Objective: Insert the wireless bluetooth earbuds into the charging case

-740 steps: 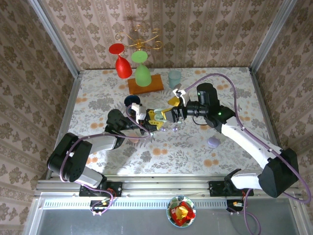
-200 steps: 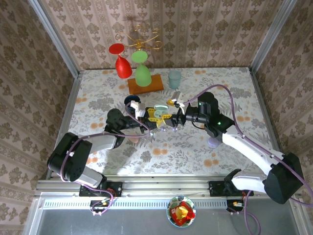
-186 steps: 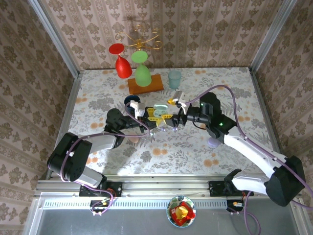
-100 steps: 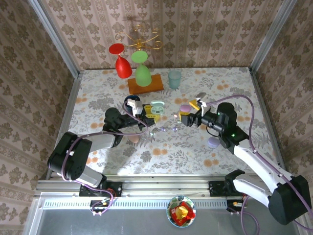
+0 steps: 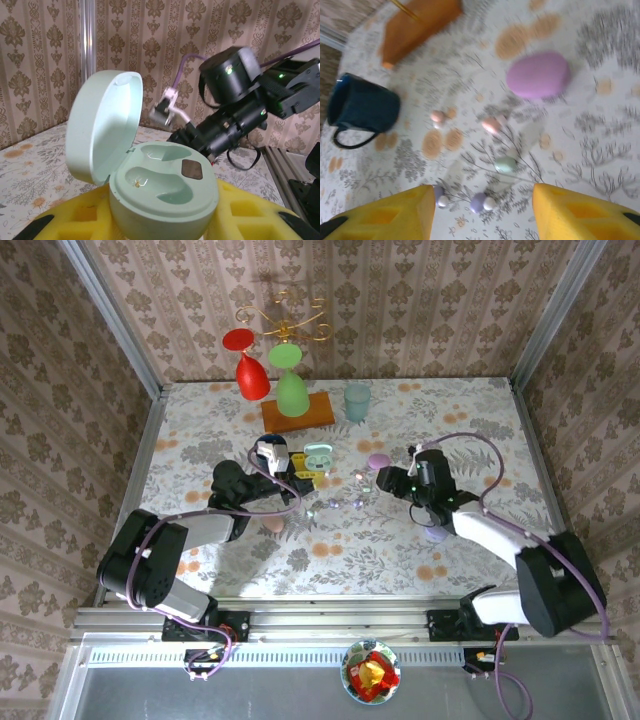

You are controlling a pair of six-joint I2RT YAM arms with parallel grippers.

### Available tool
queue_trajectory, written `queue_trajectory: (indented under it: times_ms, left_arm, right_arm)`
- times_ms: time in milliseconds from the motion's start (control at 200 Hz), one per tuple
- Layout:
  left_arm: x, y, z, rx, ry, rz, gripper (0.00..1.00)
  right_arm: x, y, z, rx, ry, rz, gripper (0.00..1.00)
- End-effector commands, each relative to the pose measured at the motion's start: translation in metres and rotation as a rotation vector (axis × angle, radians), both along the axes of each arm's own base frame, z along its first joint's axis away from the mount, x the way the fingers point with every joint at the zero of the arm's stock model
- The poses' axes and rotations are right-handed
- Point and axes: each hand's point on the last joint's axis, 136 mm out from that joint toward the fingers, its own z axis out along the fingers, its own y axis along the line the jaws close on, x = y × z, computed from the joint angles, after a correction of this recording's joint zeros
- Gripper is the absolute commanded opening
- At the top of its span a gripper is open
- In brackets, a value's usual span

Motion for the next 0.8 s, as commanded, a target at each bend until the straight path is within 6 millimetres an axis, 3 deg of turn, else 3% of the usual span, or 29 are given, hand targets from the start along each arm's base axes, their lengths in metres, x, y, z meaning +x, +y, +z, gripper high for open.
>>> queue_trajectory:
  times_ms: [0,190,450,795]
  left_arm:
    - [0.002,0.003,0.003,-0.01,-0.031,0.014,0.34]
    - [0.001,0.004,0.002,-0.009,-0.03,0.013,0.34]
    - [-0.002,0.004,0.002,-0.005,-0.047,0.005,0.34]
    - [-0.006,0.006,0.01,-0.014,-0.082,0.012,0.34]
  right_arm:
    - [0.015,0.013,-0.008,0.085,0.081,-0.041,0.52]
    - [0.031,0.03,-0.038,0.086,0.165,0.009,0.51]
    - [0.052,0.049,-0.059,0.002,0.225,0.154,0.54]
    - [0.055,0.053,-0.085,-0.053,0.291,0.241,0.58]
